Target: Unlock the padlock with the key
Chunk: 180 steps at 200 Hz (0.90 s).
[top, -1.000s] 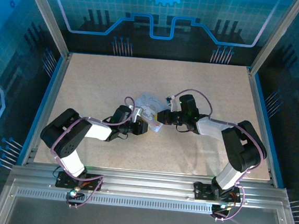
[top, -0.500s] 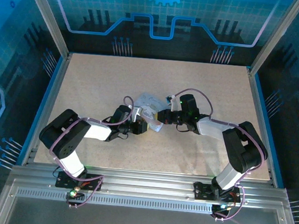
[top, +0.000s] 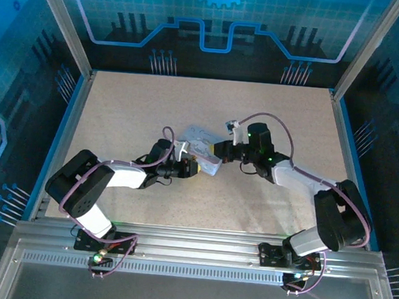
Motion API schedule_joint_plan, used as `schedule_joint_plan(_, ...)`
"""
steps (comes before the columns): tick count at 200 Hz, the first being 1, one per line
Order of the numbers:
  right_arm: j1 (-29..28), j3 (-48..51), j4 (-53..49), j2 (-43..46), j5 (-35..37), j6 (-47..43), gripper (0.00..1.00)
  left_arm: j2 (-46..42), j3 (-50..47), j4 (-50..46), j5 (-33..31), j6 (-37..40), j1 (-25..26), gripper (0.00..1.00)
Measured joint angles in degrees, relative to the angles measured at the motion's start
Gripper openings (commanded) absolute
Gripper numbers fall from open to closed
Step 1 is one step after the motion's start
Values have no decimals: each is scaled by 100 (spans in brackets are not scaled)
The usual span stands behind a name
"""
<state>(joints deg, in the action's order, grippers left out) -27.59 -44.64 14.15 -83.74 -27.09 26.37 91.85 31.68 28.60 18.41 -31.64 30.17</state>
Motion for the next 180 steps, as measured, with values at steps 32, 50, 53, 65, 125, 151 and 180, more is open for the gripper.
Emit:
schedule_joint_plan(32,-26,507,-20,507,227,-291,3,0,0,-2,15,-52,0,26)
schedule_joint_plan(50,-96,789,-57,780,420,-455,3,0,0,-4,15,-107,0,26)
schedule_joint_plan(53,-111,833,-66,828,444,-492,3,-2,0,-7,15,-107,0,26)
schedule_joint_plan(65,-199,981,-72,997,577,-588,3,-7,0,-24,15,-109,0,26)
schedule_joint_plan(125,-748,1624,83,1528,1176,-929,3,-42,0,-133,15,-136,0,25)
schedule_joint_plan(151,-968,1912,203,1567,1375,-994,3,-42,0,-133,15,-146,0,24)
schedule_joint_plan(180,-1019,2201,358,1659,1537,-994,3,-42,4,-133,15,-149,0,24)
